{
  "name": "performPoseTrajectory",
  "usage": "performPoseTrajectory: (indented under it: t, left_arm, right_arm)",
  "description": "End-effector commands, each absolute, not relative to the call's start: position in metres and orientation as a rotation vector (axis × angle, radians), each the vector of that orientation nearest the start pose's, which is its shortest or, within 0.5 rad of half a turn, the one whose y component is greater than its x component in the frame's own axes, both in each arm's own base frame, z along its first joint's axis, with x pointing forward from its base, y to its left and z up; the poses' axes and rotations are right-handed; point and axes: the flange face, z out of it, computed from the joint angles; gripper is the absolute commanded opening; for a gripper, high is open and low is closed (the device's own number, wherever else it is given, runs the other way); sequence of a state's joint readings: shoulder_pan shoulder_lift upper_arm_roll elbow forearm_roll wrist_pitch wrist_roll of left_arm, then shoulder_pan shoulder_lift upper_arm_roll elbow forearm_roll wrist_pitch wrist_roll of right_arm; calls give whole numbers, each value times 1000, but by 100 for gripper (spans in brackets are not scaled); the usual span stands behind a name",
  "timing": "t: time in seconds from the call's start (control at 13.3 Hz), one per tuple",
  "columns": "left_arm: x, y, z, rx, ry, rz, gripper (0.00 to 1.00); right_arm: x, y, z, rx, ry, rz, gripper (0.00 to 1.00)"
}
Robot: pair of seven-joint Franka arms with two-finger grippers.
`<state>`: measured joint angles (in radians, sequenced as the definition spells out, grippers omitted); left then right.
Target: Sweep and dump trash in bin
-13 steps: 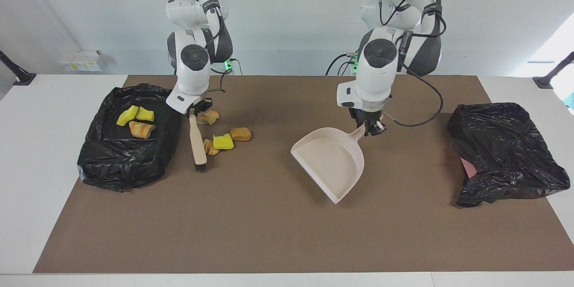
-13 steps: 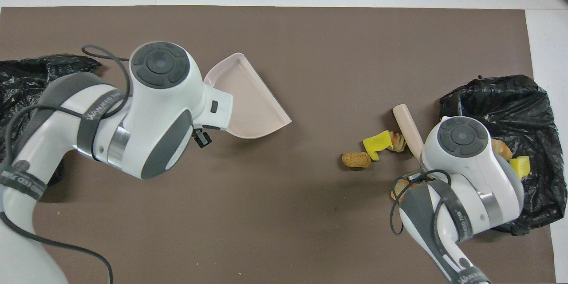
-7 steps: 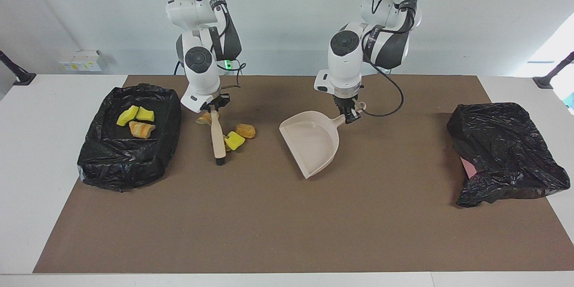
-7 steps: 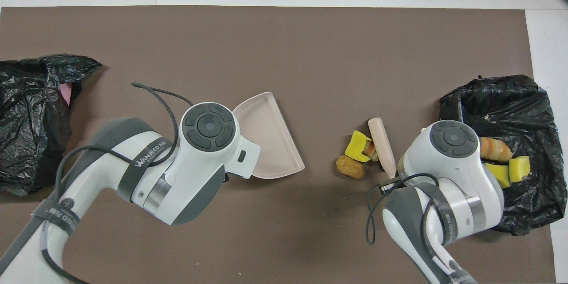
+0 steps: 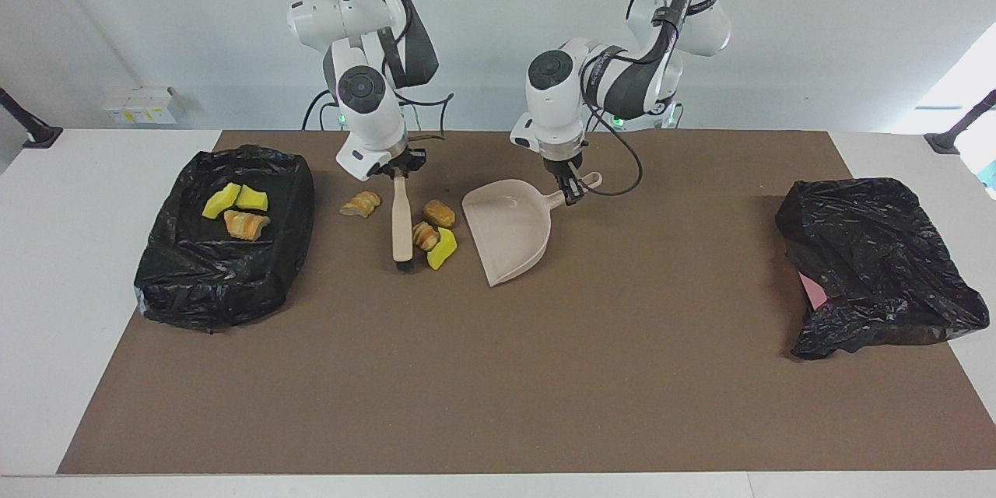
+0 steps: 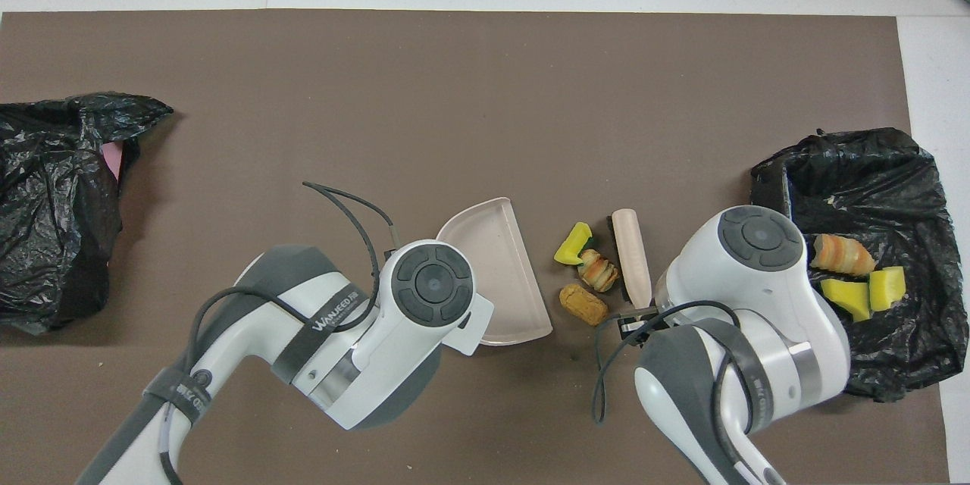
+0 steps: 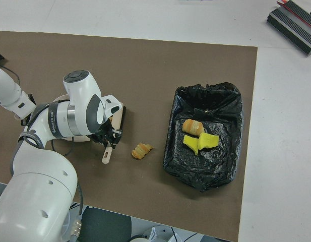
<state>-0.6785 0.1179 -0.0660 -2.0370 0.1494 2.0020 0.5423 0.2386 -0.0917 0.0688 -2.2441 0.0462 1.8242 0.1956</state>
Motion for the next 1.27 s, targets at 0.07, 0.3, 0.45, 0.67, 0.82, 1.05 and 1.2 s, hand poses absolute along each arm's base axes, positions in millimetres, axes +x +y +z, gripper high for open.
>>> performPoseTrajectory:
  t: [0.07, 0.3, 0.45, 0.67, 0.82, 1.05, 1.2]
  left_arm:
    - [407, -381, 355, -2298, 1916, 170, 0]
    - [405, -387, 347, -2286, 1931, 174, 0]
    - [406, -388, 350, -2285, 1930, 176, 0]
    - [406, -388, 350, -2283, 1929, 183, 0]
    - [406, -388, 350, -2281, 1930, 187, 0]
    - [401, -393, 351, -2271, 1943, 184, 0]
    - [402, -393, 351, -2273, 1943, 179, 0]
  right_arm:
    - [404, 105, 423, -3304, -120, 512, 0]
    - [359, 64, 403, -3325, -56, 464, 0]
    - [353, 51, 393, -3310, -69, 500, 0]
    - [345, 55, 371, -3292, -73, 528, 0]
    - [347, 61, 353, -3263, -89, 544, 0]
    - [358, 102, 329, -3147, -79, 506, 0]
    - [368, 131, 336, -3082, -89, 496, 0]
